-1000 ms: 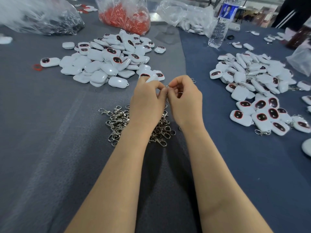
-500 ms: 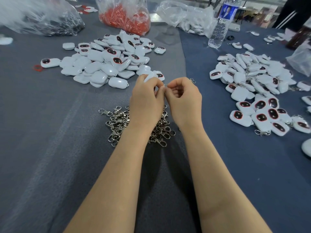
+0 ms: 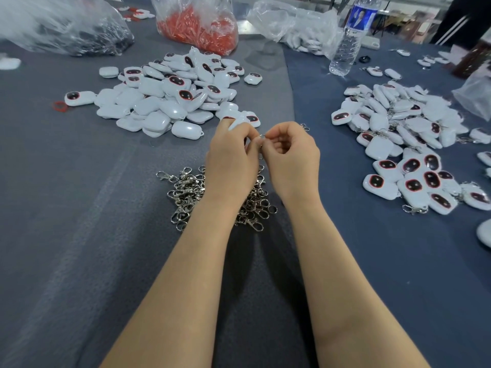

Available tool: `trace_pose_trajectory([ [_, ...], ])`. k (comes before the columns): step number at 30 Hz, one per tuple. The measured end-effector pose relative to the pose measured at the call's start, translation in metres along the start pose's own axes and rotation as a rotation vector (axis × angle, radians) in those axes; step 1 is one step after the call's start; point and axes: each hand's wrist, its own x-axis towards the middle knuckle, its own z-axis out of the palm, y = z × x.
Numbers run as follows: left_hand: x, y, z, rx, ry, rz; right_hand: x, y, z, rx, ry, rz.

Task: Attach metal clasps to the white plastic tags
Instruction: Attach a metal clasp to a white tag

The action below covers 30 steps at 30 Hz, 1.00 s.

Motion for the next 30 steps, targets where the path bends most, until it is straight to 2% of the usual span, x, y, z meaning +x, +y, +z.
trace_pose_trajectory([
  [6, 0.001, -0.003, -0.001, 0.006, -0.024, 0.024, 0.005, 0.004, -0.005, -0.04, -0.098, 0.023],
  [13, 0.004, -0.007, -0.01, -0.042, -0.175, 0.045, 0.008, 0.009, -0.012, -0.019, -0.131, 0.033],
  [17, 0.004, -0.007, -0.009, -0.016, -0.16, 0.046, 0.008, 0.009, -0.012, -0.008, -0.132, 0.039],
  [23, 0.004, -0.007, -0.008, -0.011, -0.117, 0.004, 0.005, 0.008, -0.009, -0.055, -0.152, -0.046],
  [30, 0.004, -0.002, -0.014, -0.268, -0.223, -0.067, 0.008, 0.009, -0.014, -0.068, -0.001, 0.03],
])
